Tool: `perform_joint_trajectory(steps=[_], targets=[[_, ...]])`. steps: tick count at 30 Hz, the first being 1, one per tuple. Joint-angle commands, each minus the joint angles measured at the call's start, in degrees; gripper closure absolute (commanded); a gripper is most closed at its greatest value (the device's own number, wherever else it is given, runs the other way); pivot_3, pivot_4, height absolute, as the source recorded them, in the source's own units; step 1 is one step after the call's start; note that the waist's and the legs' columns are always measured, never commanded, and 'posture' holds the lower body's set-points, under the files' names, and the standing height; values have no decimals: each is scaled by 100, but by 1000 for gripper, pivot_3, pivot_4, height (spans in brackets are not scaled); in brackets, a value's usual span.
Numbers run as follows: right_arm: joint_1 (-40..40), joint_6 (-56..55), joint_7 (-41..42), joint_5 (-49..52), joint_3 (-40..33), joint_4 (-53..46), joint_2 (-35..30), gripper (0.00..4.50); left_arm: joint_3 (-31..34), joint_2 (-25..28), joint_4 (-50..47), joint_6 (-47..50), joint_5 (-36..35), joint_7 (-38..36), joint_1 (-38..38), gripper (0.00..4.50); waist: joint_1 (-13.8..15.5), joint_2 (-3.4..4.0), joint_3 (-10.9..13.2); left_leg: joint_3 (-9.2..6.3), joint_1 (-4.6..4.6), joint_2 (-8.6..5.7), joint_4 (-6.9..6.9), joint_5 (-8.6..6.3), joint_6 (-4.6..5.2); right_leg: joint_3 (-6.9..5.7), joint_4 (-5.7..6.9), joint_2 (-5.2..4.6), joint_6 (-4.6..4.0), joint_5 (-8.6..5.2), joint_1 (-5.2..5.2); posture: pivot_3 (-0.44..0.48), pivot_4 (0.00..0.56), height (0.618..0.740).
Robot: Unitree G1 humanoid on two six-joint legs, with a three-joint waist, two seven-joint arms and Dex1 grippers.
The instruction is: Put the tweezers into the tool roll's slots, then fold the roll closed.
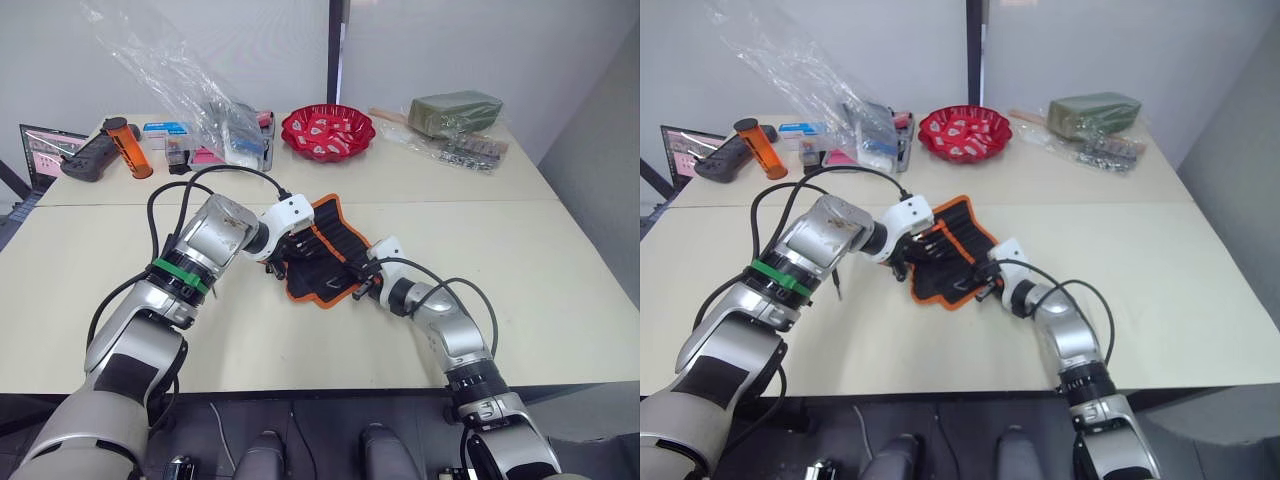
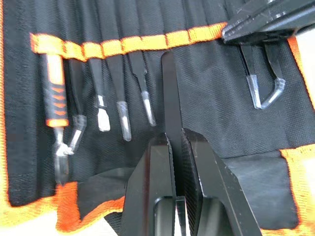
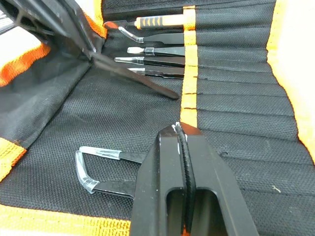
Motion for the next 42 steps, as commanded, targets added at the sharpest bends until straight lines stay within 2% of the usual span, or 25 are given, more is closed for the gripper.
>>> perform_joint_trajectory(steps=[1,8,11,16,24,31,42], targets=[[-27,-3,16,8,-60,-90,4,4500,180,-40,-68,65,154,211,-17,4474,0,0,0,0,0,0,1,0,0,0,0,0,0,0,0,0,150,740],[-18,13,58,3,-47,-88,-22,4500,419,-132,-4,108,136,395,-10,4474,-2,0,0,0,0,0,1,0,0,0,1,0,-5,3,0,0,150,740],[-35,9,52,-15,-27,-49,-2,4500,568,-380,-138,241,-38,477,113,4474,1,0,0,0,1,0,1,0,0,0,1,0,-6,3,0,0,150,740],[-42,10,13,-53,15,-13,38,4500,600,-706,-12,-67,128,834,414,4474,10,0,0,0,2,0,4,0,0,0,1,0,-8,5,4,0,150,740],[89,50,3,-75,58,-88,63,4500,767,-1103,967,-1274,407,1393,482,4474,51,0,-1,-1,7,-1,14,0,0,0,0,0,-7,5,14,0,150,740],[153,70,-66,-114,66,-106,83,4500,957,-1477,1828,-2303,503,1539,291,4474,58,0,-1,-1,8,-2,16,0,0,0,1,0,-7,6,16,0,150,740],[258,93,-148,-122,60,-198,100,4500,1281,-1891,3330,-3314,674,1904,-188,4474,117,-1,-4,-1,10,-4,26,0,0,0,1,0,5,5,22,0,150,740]])
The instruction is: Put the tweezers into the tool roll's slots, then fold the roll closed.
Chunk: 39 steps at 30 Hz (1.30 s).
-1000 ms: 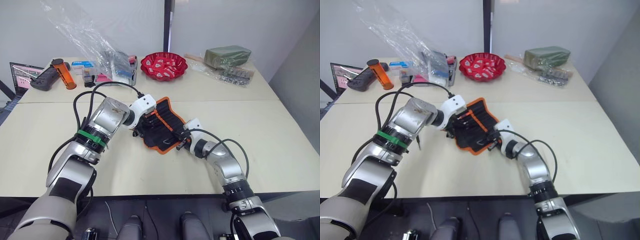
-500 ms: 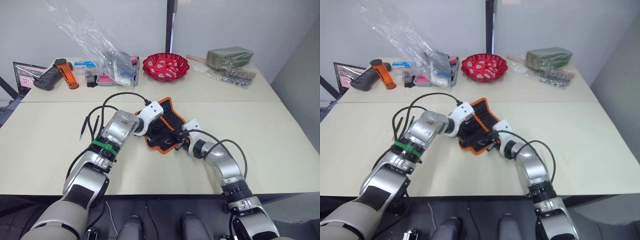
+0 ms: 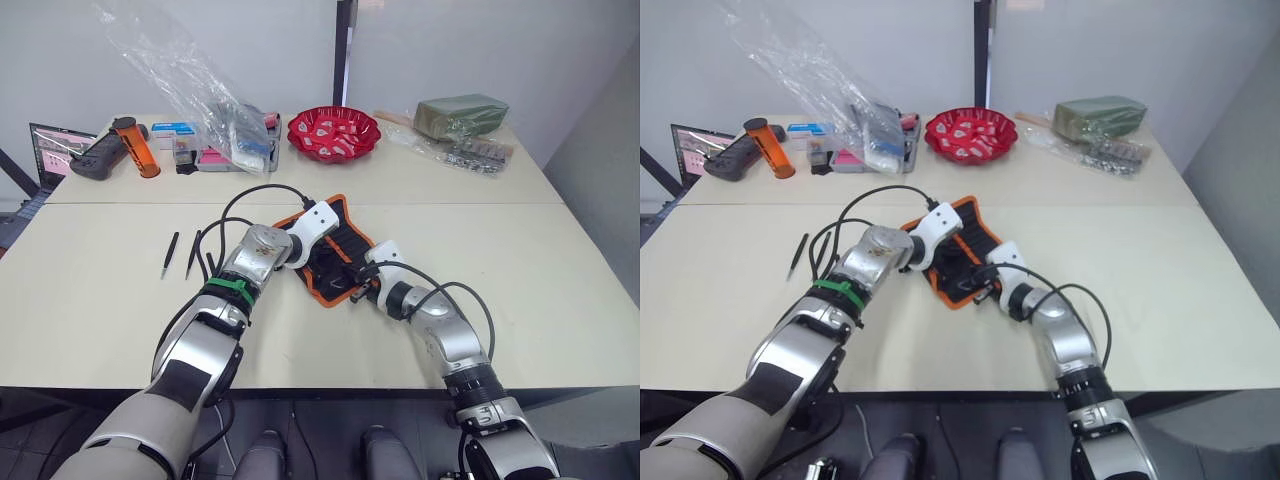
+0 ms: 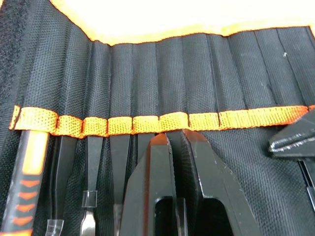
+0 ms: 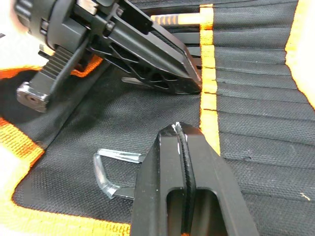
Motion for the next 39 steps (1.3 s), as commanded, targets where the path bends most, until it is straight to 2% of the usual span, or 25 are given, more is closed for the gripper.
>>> perform_joint_trajectory(steps=[1,6,8,9,12,16,20,25,30,35,39], targets=[[98,89,-15,-31,11,-80,20,4500,144,-71,466,-250,150,278,-170,4474,16,0,0,0,0,0,2,0,0,0,0,0,6,-2,1,0,150,740],[137,99,-11,-28,2,-112,5,4500,240,-103,727,-408,182,286,-183,4474,19,0,-1,0,2,0,5,1,0,0,1,0,29,-8,3,0,150,740],[148,99,-9,-30,6,-117,8,4500,365,-117,768,-359,110,296,-187,3679,18,0,-1,0,4,0,5,1,0,0,2,0,29,-8,3,0,150,740],[144,98,-6,-30,8,-109,11,4500,412,-108,768,-321,85,266,-195,3477,15,0,-1,0,3,0,5,1,0,0,1,0,29,-8,3,0,150,740],[136,101,5,-29,9,-103,11,4500,481,-36,651,-168,65,136,-194,2443,-1,0,-1,0,4,0,5,1,0,0,2,0,29,-8,3,0,150,740],[111,93,20,-24,-2,-69,8,4500,682,173,98,508,-168,-284,-59,1223,-82,0,-1,-1,4,0,2,1,0,0,4,0,29,-8,2,0,150,740],[89,98,34,27,-28,-65,46,4500,1001,615,-1315,1536,-582,-647,441,1223,-259,3,-2,-3,11,0,-16,0,1,1,10,0,20,-3,-6,0,150,740],[-9,102,126,126,-70,-62,46,4500,1366,1077,-2967,2516,-1090,-759,1009,1223,-269,3,-2,-7,9,0,-20,0,1,1,16,0,-1,9,-10,0,150,740],[-299,154,271,338,-223,-114,58,4500,1666,1421,-3989,2923,-1416,-650,1514,1223,-237,4,-2,-7,6,0,-18,1,0,1,8,0,-2,10,-7,0,150,740],[-672,322,426,476,-349,-114,-81,4500,2244,1666,-5017,3298,-1885,-479,2085,1223,-245,5,-1,-8,2,0,-19,1,0,2,6,0,-3,11,-10,0,150,740],[-920,224,550,358,-338,333,-156,4500,2583,1923,-5688,3347,-2084,-270,2546,1223,-250,5,-1,-9,2,0,-23,1,0,2,6,0,-5,11,-12,0,150,740]])
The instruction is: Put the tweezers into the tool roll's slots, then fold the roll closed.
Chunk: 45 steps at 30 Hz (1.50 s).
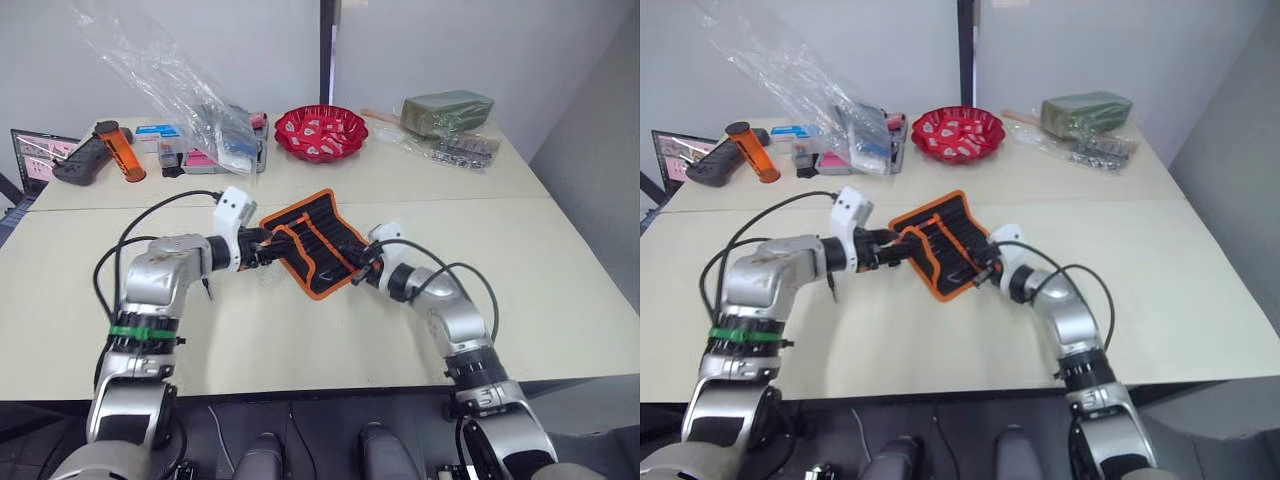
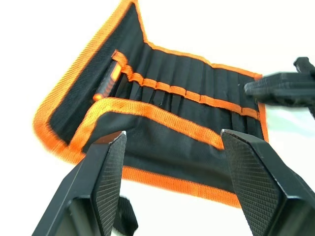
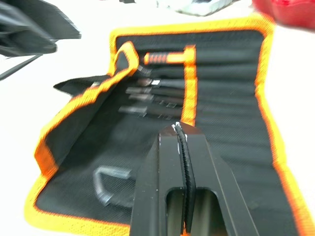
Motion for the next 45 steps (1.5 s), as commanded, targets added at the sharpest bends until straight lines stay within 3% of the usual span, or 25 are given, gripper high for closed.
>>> perform_joint_trajectory(steps=[1,6,11,19,23,25,30,34,39,45], targets=[[-276,-174,136,-51,-38,425,-59,4500,449,235,-750,-18,-274,188,267,1223,1,0,0,0,0,0,-1,0,0,0,-1,0,0,0,0,0,150,740],[-681,-469,224,-288,108,1415,-20,4500,1107,362,-1428,-51,-488,635,992,1223,-3,1,1,0,1,0,-4,0,0,2,-3,0,-1,1,0,0,150,740],[-578,-672,388,-437,208,1876,17,4500,1719,550,-1934,-592,-230,1230,1875,1223,0,1,1,1,2,0,-5,0,0,4,-5,0,-4,2,0,0,150,740],[-501,-888,628,-557,267,2192,19,4500,3820,373,-2807,-143,-913,1682,3581,1223,-3,3,-1,3,19,2,-15,-3,3,4,-6,0,-6,1,8,0,150,740],[-530,-955,717,-581,278,2285,30,4500,4523,-101,-3327,-338,-1187,1793,4547,61,7,-5,-7,4,21,3,-13,-3,2,5,-9,0,-7,1,12,0,150,740],[-545,-983,759,-597,293,2339,37,4500,4728,-452,-3484,-641,-1188,1822,5119,8,21,-8,-10,7,22,4,-12,-3,2,6,-11,0,-10,-1,15,0,150,740],[-562,-999,848,-620,301,2379,42,4500,4842,-1124,-3656,-1201,-1345,1941,5910,8,92,-14,-15,17,28,10,-14,-4,3,7,-17,0,-21,-7,17,0,150,740],[-558,-993,878,-633,292,2376,50,4500,4665,-1207,-3711,-1394,-1422,2067,6129,8,143,-20,-18,22,30,10,-11,-5,2,10,-17,0,-22,-7,20,0,150,740],[-514,-951,884,-604,263,2237,42,4500,4433,-1026,-3624,-1394,-1561,2273,5883,8,139,-19,-19,24,32,10,-12,-5,3,11,-17,0,-22,-7,20,0,150,740],[-445,-845,862,-537,198,1969,24,4500,4038,-466,-3056,-919,-1790,2666,4901,8,135,-18,-20,24,33,10,-12,-5,3,11,-14,0,-22,-7,19,0,150,740]])
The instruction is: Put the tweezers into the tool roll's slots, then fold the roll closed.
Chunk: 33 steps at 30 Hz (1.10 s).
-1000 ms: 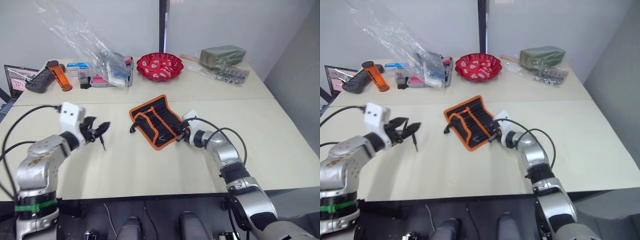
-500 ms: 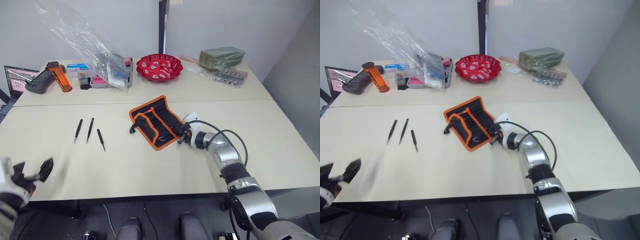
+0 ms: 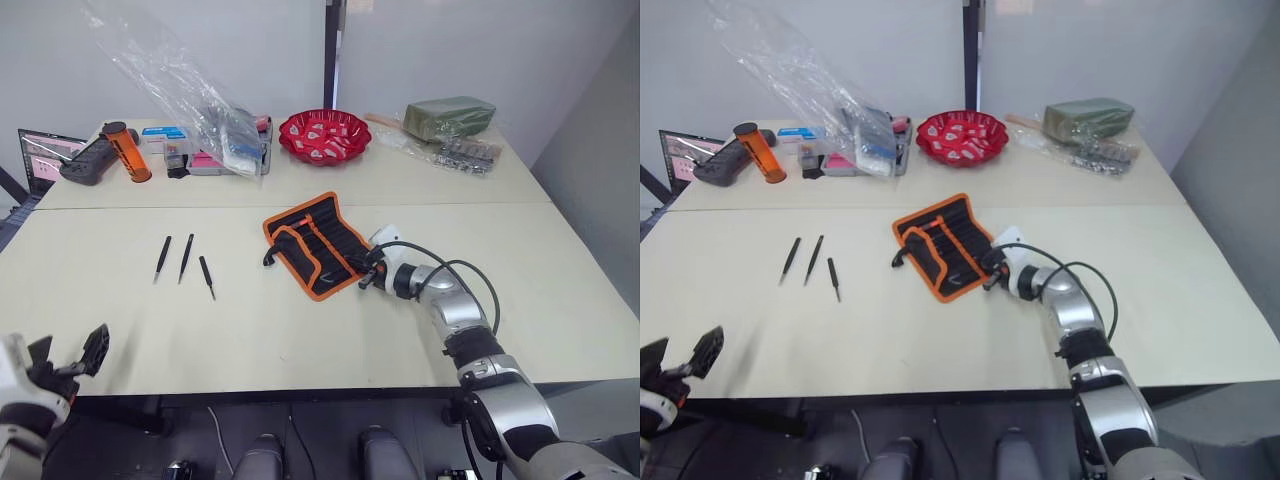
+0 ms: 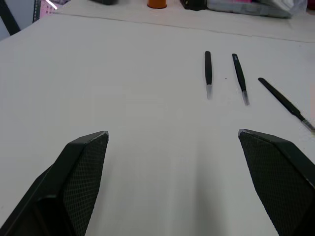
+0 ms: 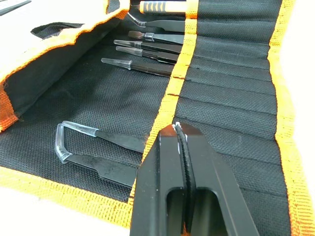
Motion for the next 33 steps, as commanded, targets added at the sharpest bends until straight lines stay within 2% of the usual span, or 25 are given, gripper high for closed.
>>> perform_joint_trajectory(steps=[1,6,9,16,22,25,33], targets=[[126,167,137,-16,124,-118,84,4500,-187,228,356,217,-120,305,-459,8,-26,1,0,1,1,0,0,0,0,1,0,0,0,0,0,0,150,740],[292,343,51,13,119,-497,126,4500,-1159,613,1660,182,450,531,-1616,8,-14,4,-2,-1,2,0,-5,-1,1,1,3,3,1,0,-4,0,150,740],[392,424,28,30,94,-692,119,4500,-1428,728,2376,32,727,715,-2127,8,-29,4,-2,2,2,0,-6,-1,2,2,1,3,1,0,-8,0,150,740],[495,586,-33,51,60,-932,91,4500,-2052,907,4132,-617,1194,572,-3349,8,3,4,-2,1,-2,0,-4,-1,3,-1,3,3,1,0,-11,0,150,740],[556,653,-98,51,34,-1058,72,4500,-2518,931,4883,-1018,1470,312,-3775,8,-13,4,-2,1,-2,0,-7,-2,3,-1,5,3,2,0,-14,0,150,740],[590,696,-122,63,25,-1135,61,4500,-2628,927,5164,-1138,1588,289,-3825,761,-3,4,-2,0,-2,0,-6,-1,3,-1,5,3,2,0,-13,0,150,740],[661,784,-173,88,5,-1286,28,4500,-2592,891,5413,-1279,1618,295,-3839,3399,14,5,-2,0,-2,0,-4,-1,3,-1,5,2,3,0,-11,0,150,740]])
